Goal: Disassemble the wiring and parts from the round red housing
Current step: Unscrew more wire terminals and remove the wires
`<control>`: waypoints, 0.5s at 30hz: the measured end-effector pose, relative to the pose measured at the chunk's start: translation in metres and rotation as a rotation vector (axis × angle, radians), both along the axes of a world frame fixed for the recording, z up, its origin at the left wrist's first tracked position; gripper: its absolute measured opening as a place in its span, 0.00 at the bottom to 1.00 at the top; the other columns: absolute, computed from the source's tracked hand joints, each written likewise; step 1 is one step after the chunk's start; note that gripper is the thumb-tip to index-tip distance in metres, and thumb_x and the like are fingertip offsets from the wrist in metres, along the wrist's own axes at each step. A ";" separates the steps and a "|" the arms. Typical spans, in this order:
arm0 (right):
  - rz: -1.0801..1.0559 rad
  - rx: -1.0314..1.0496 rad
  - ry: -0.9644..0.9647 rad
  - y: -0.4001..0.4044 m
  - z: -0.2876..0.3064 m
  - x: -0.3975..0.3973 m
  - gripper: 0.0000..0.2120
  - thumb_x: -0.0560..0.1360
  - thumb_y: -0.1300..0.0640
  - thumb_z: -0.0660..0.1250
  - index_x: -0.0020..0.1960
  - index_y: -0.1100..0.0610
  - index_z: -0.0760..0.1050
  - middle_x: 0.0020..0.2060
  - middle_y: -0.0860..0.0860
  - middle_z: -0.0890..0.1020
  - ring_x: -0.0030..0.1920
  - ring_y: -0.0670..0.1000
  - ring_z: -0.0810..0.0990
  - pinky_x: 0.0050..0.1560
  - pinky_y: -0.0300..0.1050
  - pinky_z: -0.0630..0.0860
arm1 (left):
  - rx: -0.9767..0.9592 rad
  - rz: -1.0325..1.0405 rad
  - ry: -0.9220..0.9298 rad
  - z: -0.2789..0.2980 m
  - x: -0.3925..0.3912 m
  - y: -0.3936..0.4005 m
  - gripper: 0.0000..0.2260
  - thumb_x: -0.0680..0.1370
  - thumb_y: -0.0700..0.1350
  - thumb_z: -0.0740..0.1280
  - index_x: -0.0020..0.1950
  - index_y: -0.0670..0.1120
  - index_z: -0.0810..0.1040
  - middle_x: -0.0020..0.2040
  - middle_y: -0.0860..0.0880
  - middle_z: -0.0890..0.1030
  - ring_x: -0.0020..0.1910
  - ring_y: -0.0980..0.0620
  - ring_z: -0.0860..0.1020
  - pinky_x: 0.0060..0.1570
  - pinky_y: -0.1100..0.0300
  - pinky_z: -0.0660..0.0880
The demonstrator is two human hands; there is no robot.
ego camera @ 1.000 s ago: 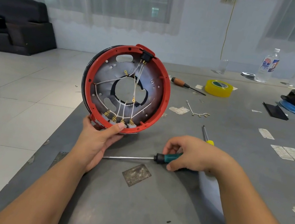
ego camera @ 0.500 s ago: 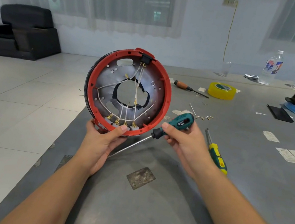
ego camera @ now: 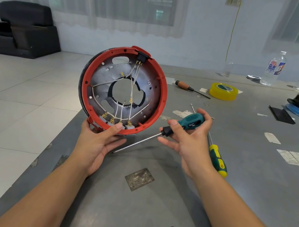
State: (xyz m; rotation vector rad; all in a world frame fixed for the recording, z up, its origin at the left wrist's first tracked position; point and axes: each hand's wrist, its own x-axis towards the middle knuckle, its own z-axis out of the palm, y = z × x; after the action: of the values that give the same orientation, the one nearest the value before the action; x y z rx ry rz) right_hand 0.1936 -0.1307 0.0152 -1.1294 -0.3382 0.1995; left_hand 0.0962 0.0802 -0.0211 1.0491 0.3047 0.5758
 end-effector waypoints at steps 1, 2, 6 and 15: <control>-0.021 0.023 -0.004 -0.003 0.002 0.003 0.31 0.78 0.67 0.71 0.63 0.35 0.63 0.65 0.66 0.72 0.48 0.65 0.87 0.42 0.54 0.85 | -0.002 0.001 -0.004 0.000 0.000 0.000 0.27 0.72 0.34 0.78 0.65 0.50 0.71 0.65 0.37 0.82 0.56 0.35 0.86 0.53 0.38 0.84; -0.053 0.050 -0.008 -0.006 0.004 0.006 0.30 0.78 0.68 0.70 0.64 0.38 0.62 0.65 0.66 0.72 0.49 0.67 0.86 0.42 0.54 0.85 | -0.007 0.001 -0.008 -0.001 0.000 0.001 0.26 0.73 0.33 0.76 0.66 0.50 0.71 0.65 0.37 0.83 0.56 0.35 0.86 0.53 0.38 0.84; -0.149 0.157 -0.021 -0.022 0.013 0.018 0.29 0.79 0.68 0.68 0.68 0.45 0.57 0.57 0.64 0.78 0.49 0.67 0.86 0.45 0.54 0.84 | -0.035 -0.001 -0.017 -0.003 0.001 0.005 0.25 0.75 0.30 0.74 0.67 0.49 0.74 0.64 0.38 0.83 0.57 0.36 0.86 0.51 0.44 0.85; -0.235 0.120 -0.175 -0.032 0.015 0.026 0.32 0.77 0.70 0.70 0.66 0.43 0.59 0.66 0.66 0.68 0.48 0.64 0.87 0.46 0.57 0.84 | -0.050 -0.006 -0.016 -0.005 0.002 0.007 0.27 0.75 0.26 0.73 0.69 0.46 0.74 0.64 0.39 0.83 0.58 0.37 0.85 0.52 0.44 0.85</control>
State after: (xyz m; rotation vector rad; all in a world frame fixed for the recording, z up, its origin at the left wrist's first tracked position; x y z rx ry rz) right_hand 0.2200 -0.1630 0.0304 -1.0599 -0.3638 -0.1262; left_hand 0.0985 0.0867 -0.0259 0.9966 0.2999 0.5683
